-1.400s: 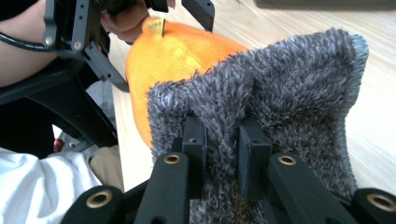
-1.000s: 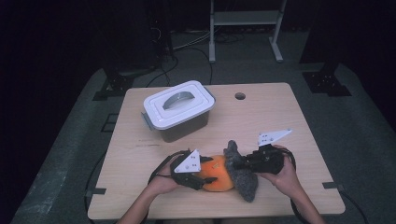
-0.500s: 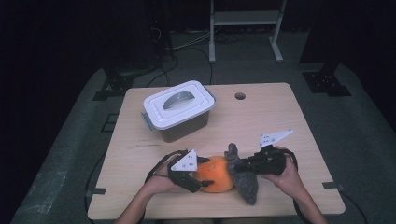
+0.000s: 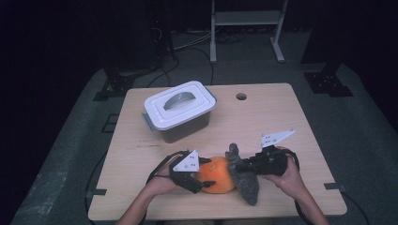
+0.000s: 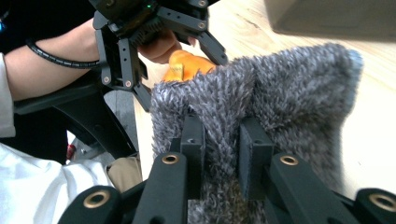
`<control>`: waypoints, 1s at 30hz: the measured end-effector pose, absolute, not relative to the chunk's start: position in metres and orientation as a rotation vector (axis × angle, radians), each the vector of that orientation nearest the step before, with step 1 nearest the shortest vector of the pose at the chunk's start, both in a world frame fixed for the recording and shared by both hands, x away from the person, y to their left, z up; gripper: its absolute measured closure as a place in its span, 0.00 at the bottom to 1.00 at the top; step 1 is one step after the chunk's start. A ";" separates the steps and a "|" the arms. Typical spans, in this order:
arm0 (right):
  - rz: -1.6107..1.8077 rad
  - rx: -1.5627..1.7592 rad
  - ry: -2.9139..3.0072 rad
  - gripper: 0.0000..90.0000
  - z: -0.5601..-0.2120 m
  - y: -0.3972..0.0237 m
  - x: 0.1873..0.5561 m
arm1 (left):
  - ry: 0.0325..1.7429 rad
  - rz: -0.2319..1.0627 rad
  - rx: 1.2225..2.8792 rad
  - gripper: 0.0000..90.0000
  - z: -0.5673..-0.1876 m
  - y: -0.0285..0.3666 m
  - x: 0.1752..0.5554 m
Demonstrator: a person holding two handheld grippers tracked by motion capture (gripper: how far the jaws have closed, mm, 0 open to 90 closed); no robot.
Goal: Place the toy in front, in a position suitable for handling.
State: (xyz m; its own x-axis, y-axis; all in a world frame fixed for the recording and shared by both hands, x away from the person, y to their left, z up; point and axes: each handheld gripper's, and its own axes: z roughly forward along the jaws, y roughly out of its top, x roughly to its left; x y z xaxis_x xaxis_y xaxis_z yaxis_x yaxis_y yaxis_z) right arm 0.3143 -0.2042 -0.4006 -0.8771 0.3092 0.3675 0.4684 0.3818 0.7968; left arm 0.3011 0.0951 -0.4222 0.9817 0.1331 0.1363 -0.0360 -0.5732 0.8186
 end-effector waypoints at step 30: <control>-1.416 -0.755 -2.490 0.82 -0.416 -0.217 0.318 | 0.099 0.126 2.173 0.27 -0.422 0.102 0.305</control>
State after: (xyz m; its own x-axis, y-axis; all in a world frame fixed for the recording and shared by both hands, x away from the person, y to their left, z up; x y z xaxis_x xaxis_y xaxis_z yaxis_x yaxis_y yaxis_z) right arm 0.3181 -0.2170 -0.4165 -0.8550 0.3400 0.3917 0.5105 0.4179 0.7515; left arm 0.3051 0.1021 -0.4219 0.9915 0.1189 0.0531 0.0240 -0.5683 0.8225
